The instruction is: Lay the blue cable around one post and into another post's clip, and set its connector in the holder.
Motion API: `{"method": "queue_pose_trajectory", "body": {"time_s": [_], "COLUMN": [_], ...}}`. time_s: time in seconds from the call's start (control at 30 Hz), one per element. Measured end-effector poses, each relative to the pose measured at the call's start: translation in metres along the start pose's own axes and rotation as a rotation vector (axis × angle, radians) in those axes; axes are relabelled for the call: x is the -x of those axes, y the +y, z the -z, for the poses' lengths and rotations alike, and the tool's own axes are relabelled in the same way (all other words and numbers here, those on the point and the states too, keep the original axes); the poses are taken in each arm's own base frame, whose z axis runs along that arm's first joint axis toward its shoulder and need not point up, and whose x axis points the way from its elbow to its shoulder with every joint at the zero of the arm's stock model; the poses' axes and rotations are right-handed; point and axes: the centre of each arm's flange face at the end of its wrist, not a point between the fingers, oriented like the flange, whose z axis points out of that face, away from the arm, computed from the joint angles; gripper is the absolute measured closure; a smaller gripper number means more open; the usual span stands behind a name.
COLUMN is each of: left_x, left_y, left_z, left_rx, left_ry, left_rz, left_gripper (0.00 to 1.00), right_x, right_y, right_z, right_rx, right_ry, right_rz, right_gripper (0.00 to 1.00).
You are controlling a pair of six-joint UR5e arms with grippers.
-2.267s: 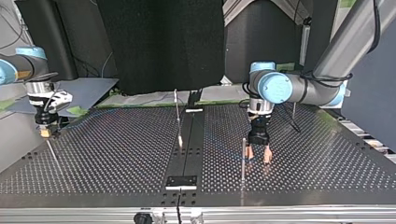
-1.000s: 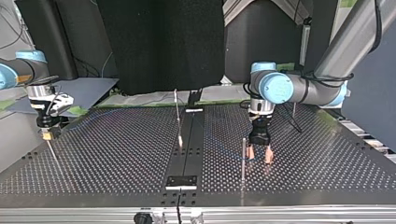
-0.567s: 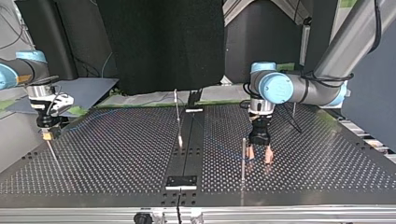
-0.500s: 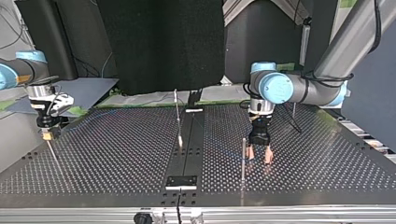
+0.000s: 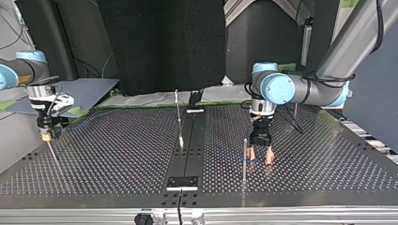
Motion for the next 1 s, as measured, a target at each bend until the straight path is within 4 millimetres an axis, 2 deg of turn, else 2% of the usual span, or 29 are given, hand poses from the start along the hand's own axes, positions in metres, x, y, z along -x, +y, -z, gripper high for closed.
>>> {"method": "queue_pose_trajectory", "body": {"time_s": [0.67,1.0], "left_x": [0.0,0.0], "left_y": [0.0,0.0], "left_z": [0.0,0.0], "left_rx": [-0.002,-0.002], "left_ry": [0.0,0.001], "left_rz": [0.0,0.0], "left_gripper": [0.02,0.02], "right_x": [-0.006,-0.01], "right_y": [0.006,0.001], "right_z": [-0.001,0.0], "right_rx": [0.01,0.0], "right_ry": [0.008,0.012], "right_rz": [-0.022,-0.03], "right_gripper": [0.0,0.0]}}
